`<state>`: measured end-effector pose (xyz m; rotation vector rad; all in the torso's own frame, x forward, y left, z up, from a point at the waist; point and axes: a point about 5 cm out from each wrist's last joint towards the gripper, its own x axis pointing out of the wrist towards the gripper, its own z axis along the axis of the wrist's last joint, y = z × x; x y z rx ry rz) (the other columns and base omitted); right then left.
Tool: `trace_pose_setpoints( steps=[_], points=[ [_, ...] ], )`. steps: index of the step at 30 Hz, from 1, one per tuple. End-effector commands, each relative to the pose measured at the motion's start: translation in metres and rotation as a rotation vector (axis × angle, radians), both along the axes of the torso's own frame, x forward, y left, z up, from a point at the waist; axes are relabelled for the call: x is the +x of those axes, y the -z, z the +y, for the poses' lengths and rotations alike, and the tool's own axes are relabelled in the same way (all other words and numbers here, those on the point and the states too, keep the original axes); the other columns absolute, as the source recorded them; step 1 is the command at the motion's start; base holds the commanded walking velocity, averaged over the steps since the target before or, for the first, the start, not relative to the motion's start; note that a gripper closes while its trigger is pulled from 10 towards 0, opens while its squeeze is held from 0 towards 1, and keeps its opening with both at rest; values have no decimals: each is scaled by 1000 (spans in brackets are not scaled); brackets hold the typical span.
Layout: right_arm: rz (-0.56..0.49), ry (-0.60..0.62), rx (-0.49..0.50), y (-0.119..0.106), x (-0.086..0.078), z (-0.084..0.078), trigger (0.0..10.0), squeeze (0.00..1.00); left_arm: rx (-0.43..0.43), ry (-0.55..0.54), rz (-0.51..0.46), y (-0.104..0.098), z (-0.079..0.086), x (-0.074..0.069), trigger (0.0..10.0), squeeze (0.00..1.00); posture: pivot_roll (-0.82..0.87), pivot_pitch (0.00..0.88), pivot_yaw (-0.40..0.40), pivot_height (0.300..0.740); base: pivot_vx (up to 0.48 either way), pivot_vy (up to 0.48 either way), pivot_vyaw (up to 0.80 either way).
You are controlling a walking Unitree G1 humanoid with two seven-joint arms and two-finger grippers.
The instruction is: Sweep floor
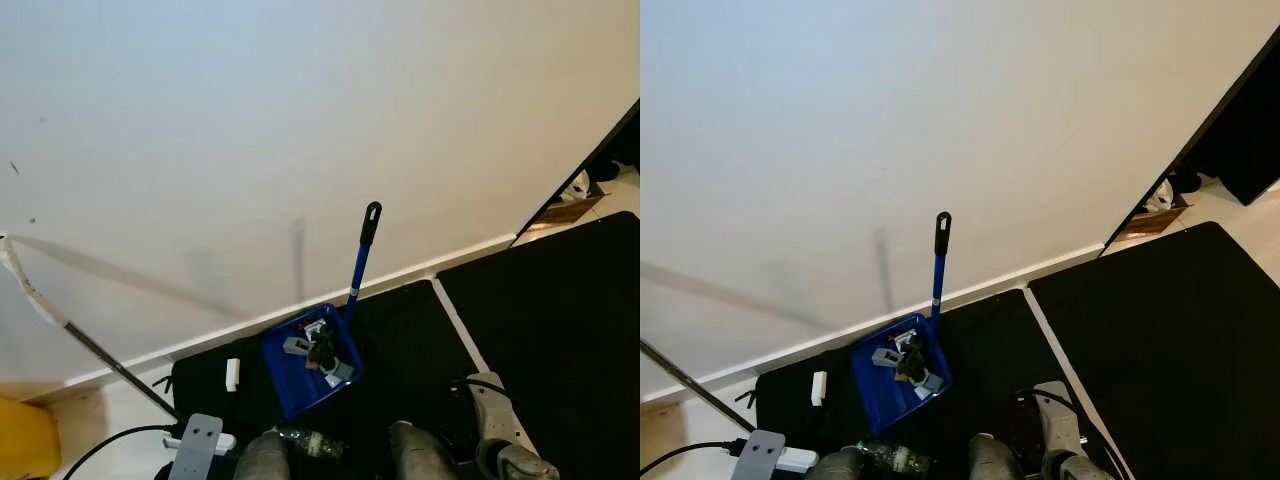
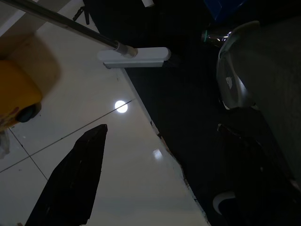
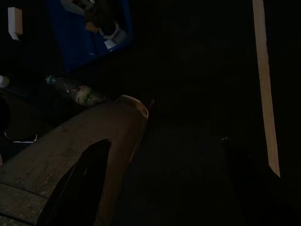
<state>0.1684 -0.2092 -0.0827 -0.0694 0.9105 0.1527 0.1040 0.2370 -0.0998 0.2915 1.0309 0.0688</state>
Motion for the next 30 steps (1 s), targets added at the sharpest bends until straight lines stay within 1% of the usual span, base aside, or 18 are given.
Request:
trace_pose_setpoints(
  steps=[1, 30],
  points=[
    [31, 12, -2, 3, -7, -1, 10000, 0, -7, -4, 35, 4, -3, -9, 10000, 0, 17, 134, -35, 740, 0, 0, 0],
    [28, 17, 4, 3, -6, -1, 10000, 0, -10, -9, 32, 3, -3, -8, 10000, 0, 19, 136, -35, 740, 0, 0, 0]
  ],
)
